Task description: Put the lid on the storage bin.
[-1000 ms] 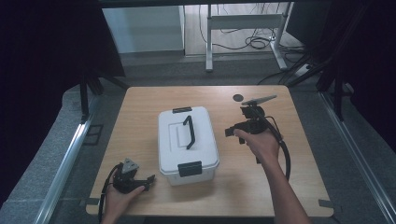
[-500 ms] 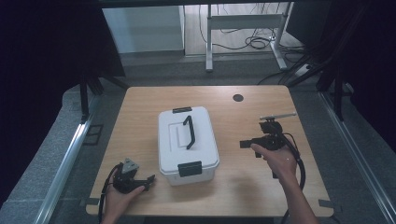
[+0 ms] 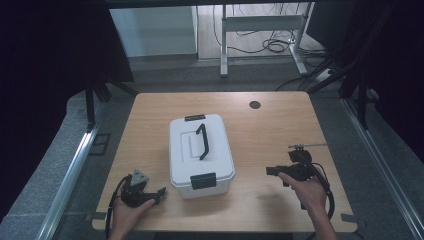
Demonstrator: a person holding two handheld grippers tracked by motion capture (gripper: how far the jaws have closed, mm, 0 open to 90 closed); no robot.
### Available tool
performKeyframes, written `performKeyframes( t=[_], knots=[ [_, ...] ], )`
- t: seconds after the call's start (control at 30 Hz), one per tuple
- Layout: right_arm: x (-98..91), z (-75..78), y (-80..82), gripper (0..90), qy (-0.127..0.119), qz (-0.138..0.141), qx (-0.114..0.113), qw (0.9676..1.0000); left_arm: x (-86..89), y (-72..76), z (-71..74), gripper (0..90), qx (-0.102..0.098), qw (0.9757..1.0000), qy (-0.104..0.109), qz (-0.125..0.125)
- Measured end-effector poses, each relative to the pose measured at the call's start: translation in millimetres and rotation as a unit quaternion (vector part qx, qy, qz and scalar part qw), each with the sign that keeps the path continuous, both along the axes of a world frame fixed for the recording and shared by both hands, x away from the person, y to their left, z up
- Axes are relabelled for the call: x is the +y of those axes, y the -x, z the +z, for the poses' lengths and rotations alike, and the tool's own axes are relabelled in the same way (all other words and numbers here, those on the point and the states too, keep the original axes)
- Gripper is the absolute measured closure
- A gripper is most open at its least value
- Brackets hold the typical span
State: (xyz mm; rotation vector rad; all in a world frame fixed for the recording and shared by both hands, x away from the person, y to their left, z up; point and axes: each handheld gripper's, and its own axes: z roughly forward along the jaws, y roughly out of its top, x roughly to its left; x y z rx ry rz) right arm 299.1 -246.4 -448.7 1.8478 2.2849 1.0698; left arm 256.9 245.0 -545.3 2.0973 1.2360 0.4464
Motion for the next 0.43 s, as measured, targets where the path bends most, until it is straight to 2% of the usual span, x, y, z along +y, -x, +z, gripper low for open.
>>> performKeyframes(
  t=[0.1,0.43],
  knots=[
    [-2.5,-5.6,2.4,51.6,0.002,0.002,0.000,1.0000,0.0,0.0,0.0,12.1,0.000,1.0000,0.000,0.000],
    [-4.6,-6.9,1.5,51.6,-0.004,-0.001,-0.004,1.0000,0.0,0.3,0.0,12.2,0.000,1.0000,0.000,0.001]
  ],
)
